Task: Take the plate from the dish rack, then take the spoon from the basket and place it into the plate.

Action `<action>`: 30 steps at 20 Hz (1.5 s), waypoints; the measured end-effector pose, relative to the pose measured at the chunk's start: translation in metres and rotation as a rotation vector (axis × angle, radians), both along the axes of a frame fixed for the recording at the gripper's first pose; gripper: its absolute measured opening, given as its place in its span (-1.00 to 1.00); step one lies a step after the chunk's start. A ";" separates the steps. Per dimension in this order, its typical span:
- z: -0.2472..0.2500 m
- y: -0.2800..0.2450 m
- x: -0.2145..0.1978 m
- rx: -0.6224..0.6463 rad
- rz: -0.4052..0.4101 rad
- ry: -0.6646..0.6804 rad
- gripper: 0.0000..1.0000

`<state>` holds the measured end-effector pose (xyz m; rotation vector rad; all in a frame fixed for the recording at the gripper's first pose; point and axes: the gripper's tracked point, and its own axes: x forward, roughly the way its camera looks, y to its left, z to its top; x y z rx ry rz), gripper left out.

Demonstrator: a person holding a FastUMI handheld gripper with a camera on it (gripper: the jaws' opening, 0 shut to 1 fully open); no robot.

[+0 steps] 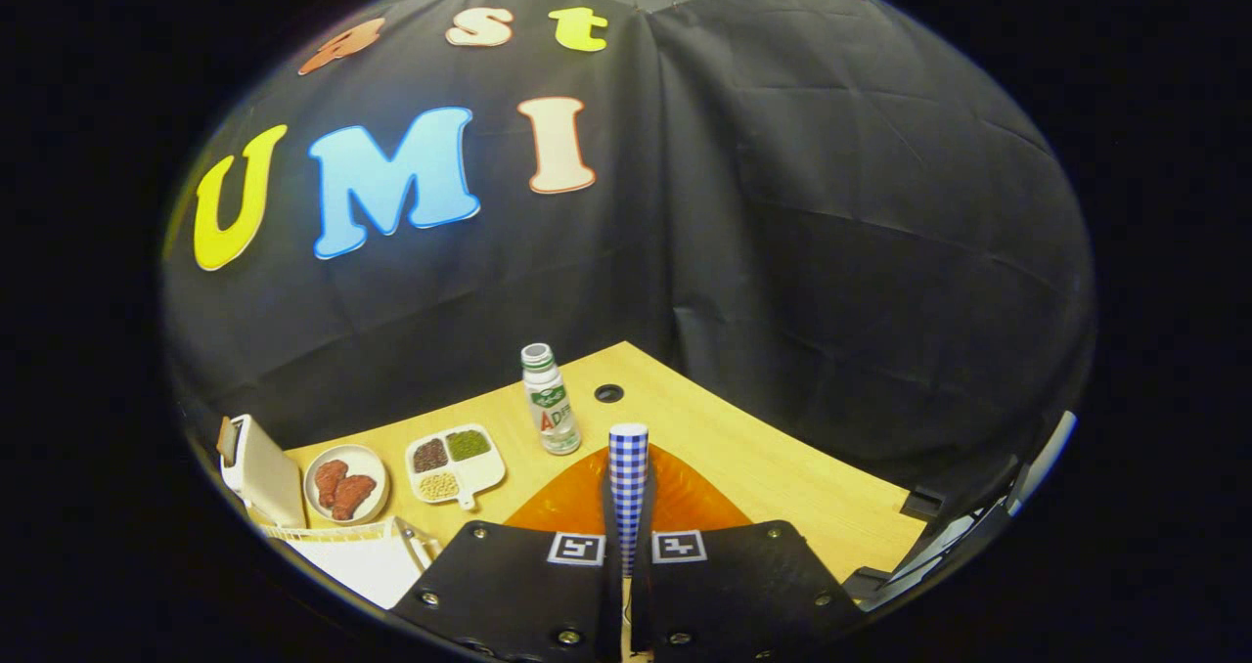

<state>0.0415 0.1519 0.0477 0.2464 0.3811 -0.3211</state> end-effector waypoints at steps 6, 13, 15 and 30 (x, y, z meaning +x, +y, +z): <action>-0.001 0.088 -0.043 -0.042 0.177 0.001 -0.93; -0.013 0.193 -0.096 -0.096 0.402 0.015 -0.93; -0.019 0.217 -0.111 -0.082 0.452 0.015 -0.93; -0.104 0.291 -0.187 -0.066 0.658 0.133 -0.83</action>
